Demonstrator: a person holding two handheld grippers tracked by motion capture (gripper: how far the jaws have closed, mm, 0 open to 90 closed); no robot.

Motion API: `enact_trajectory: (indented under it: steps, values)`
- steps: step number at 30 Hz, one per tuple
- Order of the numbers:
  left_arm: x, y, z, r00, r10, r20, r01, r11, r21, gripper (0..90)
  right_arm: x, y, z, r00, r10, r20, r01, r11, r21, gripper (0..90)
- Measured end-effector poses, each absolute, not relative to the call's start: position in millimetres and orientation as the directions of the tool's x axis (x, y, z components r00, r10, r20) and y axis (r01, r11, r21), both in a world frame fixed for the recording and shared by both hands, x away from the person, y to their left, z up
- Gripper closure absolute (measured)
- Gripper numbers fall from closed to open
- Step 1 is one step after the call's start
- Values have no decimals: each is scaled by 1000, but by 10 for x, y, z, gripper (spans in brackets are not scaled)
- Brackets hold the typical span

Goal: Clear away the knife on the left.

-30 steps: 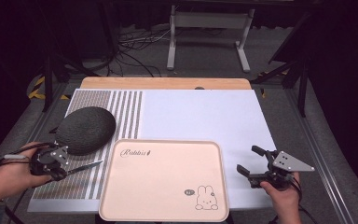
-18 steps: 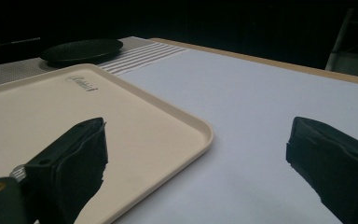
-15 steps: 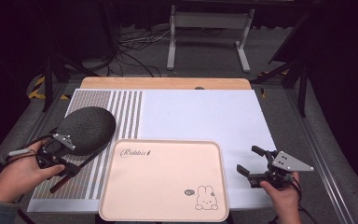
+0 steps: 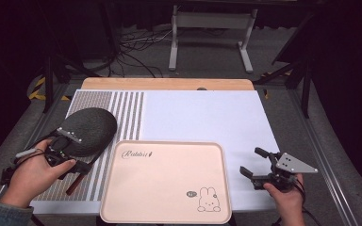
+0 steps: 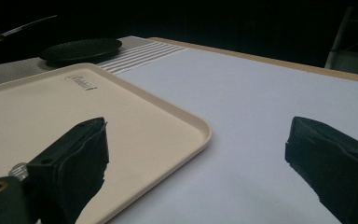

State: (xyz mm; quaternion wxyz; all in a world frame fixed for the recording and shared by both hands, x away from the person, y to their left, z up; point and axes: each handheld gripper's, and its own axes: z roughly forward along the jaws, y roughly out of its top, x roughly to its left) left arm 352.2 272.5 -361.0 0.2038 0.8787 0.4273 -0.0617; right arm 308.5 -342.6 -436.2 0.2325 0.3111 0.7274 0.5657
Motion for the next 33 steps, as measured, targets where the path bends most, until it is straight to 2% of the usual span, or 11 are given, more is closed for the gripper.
enact_trajectory:
  steps: [3, 12, 33]
  values:
    - [3534, 2685, -3626, 612, 737, -288, 789, -545, 282, 781, 3084, -3429, -4360, -698, 716, 16, 189, 163, 968, 65]
    - [3518, 2522, -3615, 605, 728, -324, 796, -535, 284, 780, 3088, -3425, -4373, -701, 713, 17, 193, 166, 967, 65]
    - [3525, 1929, -3798, 664, 653, -365, 746, -616, 254, 779, 3078, -3438, -4369, -703, 711, 17, 192, 167, 967, 66]
